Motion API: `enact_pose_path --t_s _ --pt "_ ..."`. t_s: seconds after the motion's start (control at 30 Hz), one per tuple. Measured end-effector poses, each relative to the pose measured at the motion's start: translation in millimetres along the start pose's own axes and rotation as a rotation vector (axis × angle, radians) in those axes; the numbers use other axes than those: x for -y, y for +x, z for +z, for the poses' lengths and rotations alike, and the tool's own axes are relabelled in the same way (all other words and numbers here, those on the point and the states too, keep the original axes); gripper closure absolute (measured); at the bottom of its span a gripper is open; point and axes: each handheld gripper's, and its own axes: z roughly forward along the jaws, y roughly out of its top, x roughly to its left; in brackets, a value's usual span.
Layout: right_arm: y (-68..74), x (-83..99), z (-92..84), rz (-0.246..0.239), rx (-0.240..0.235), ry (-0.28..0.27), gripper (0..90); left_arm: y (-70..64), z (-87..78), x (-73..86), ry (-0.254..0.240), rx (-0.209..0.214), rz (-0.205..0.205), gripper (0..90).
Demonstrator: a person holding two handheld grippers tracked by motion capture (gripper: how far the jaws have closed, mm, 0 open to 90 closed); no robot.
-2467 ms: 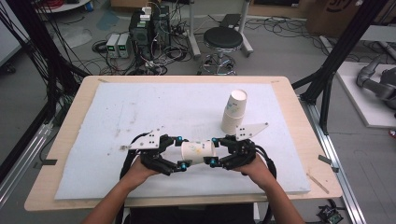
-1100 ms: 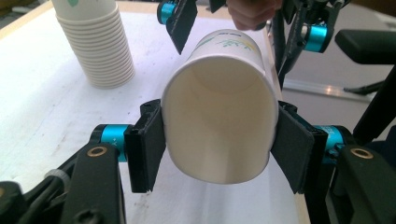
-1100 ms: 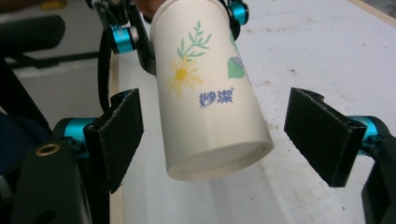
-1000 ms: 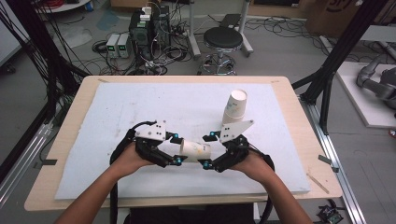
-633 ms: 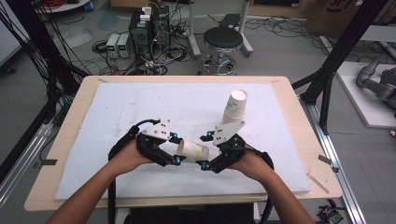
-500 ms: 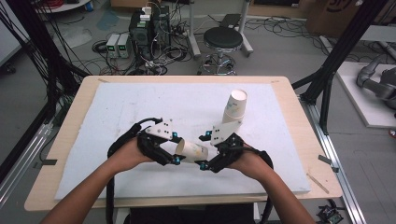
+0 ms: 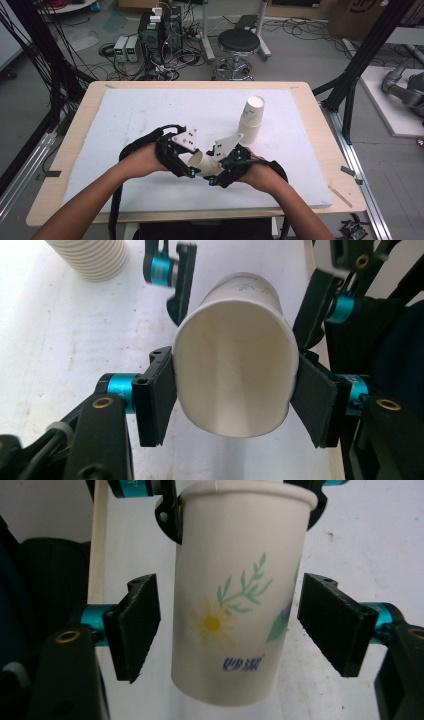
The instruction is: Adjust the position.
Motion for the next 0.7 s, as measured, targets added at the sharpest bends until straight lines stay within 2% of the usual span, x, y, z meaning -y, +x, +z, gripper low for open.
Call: enact_pose_path --t_s 0.2,0.33,0.6,0.7 --pt "1.7 -0.9 7.6 -0.013 -0.004 0.044 35.4 -1.8 3.8 -0.9 -0.003 0.006 -0.008 37.0" --pt "1.1 -0.2 8.2 0.014 -0.017 0.047 36.8 -3.1 4.3 1.1 -0.026 0.002 -0.022 36.1" --pt "1.5 1.1 13.2 0.032 -0.025 0.054 38.2 -4.0 7.2 4.6 -0.045 -0.004 -0.034 35.1" --pt "1.5 1.6 12.8 0.044 -0.024 0.053 38.8 -4.2 7.2 6.8 -0.069 -0.004 -0.046 34.0"
